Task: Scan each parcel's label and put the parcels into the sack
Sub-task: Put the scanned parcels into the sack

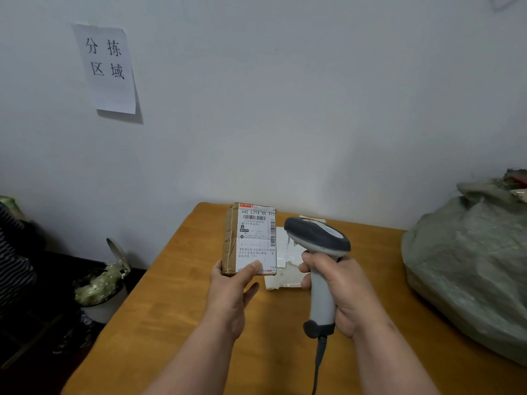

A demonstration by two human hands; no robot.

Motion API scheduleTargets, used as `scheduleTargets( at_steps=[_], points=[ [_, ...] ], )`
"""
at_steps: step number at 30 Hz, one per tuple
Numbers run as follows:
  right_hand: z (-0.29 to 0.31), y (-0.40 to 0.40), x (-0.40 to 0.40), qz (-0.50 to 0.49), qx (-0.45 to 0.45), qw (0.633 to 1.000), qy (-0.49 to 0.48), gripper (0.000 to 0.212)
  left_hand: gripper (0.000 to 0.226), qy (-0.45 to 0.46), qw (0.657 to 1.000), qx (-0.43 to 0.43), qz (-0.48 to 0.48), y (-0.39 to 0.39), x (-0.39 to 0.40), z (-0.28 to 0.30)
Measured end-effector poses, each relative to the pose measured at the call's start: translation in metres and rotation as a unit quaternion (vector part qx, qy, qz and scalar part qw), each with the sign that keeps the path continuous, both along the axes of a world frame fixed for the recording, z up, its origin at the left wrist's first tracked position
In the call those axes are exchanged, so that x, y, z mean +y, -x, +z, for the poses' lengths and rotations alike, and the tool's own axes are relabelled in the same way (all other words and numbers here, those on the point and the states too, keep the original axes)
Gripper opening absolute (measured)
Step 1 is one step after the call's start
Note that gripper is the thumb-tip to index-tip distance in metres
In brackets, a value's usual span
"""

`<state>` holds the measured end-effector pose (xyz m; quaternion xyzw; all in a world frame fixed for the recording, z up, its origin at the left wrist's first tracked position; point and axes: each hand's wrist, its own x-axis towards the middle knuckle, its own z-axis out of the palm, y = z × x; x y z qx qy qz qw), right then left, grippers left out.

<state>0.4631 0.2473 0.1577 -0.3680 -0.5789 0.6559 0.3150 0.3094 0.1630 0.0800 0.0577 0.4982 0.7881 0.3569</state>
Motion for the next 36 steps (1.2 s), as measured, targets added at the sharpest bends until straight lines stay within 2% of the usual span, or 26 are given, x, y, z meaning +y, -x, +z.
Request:
scheduleTargets(
  at_steps=[4,9,16,18,23,28,30,33,36],
  points=[
    [0.0,-0.021,0.012,-0.039,0.003,0.999,0.009,0.02,0.071,-0.007,0.999,0.004,-0.032,-0.019,0.014,0.007],
    [-0.001,-0.066,0.031,-0.099,0.022,0.995,0.009,0.033,0.051,-0.026,0.997,-0.011,-0.076,-0.066,0.045,0.026],
    [0.004,-0.199,0.065,-0.22,0.036,0.975,0.016,0.047,0.056,-0.065,0.977,0.019,-0.204,-0.2,0.099,0.055],
    [0.009,-0.238,0.072,-0.236,0.053,0.97,0.002,0.048,0.06,-0.06,0.965,0.038,-0.254,-0.244,0.113,0.062],
    [0.021,-0.318,0.08,-0.237,0.103,0.966,-0.027,0.07,0.069,-0.026,0.941,0.074,-0.329,-0.336,0.139,0.078],
    [0.023,-0.369,0.095,-0.219,0.156,0.962,-0.039,0.059,0.07,-0.002,0.903,0.156,-0.4,-0.388,0.16,0.094],
    [0.026,-0.381,0.103,-0.255,0.165,0.951,-0.047,0.05,0.08,0.009,0.889,0.19,-0.416,-0.4,0.17,0.098],
    [0.031,-0.395,0.119,-0.341,0.164,0.924,-0.048,0.061,0.099,0.021,0.881,0.231,-0.412,-0.406,0.188,0.098],
    [0.035,-0.412,0.136,-0.42,0.16,0.892,-0.035,0.061,0.072,0.031,0.87,0.307,-0.384,-0.404,0.208,0.101]
  ],
)
